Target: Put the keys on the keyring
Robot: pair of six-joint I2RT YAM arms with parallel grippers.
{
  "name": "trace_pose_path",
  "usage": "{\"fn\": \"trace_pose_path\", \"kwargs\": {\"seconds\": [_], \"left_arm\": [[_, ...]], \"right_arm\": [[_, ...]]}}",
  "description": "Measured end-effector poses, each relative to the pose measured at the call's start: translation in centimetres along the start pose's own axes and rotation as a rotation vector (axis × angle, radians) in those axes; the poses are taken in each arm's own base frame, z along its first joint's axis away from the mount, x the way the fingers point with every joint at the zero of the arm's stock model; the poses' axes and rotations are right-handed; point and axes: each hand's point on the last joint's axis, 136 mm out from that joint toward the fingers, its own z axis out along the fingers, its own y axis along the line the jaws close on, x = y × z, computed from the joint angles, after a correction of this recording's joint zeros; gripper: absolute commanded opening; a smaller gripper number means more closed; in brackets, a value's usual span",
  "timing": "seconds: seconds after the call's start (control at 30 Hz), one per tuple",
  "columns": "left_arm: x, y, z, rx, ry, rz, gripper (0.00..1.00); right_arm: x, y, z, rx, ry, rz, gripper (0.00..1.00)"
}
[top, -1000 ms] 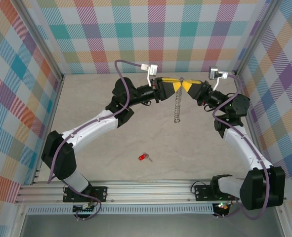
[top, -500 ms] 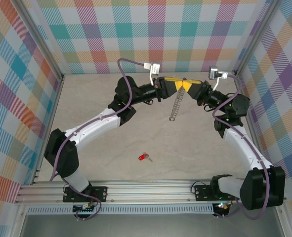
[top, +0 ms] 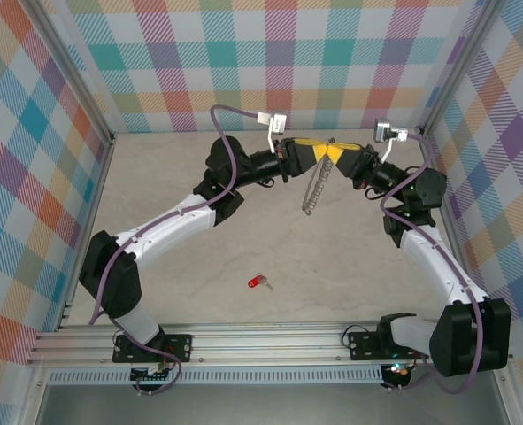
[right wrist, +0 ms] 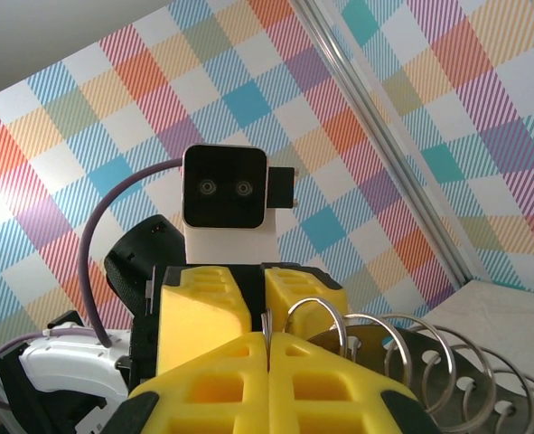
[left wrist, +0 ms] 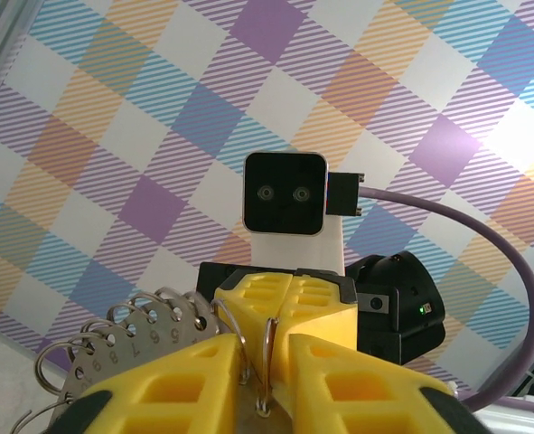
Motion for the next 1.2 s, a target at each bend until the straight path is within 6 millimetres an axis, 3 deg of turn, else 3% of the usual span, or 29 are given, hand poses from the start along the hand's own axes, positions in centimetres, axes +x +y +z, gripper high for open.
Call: {"fn": "trace_pose_path", "kwargs": {"seconds": [0.37,0.63,1.2], "left_arm": [[0.4,0.3,-0.1,-0.019,0.021,0.014,0.31],[0.3,-0.4,-0.7,-0.041,0.047,0.062,0.52],[0.7,-0.4,-1.0,-0.069,0.083,0.085,0.38]], "right_arm": [[0.1,-0.2,0.0,0.005,0.003,0.008,0.00],[0.2,-0.3,0.0,0.009,0.006,0.014,0.00],[0.6,-0.1,0.0,0.000,0.028,0.020,0.00]]}}
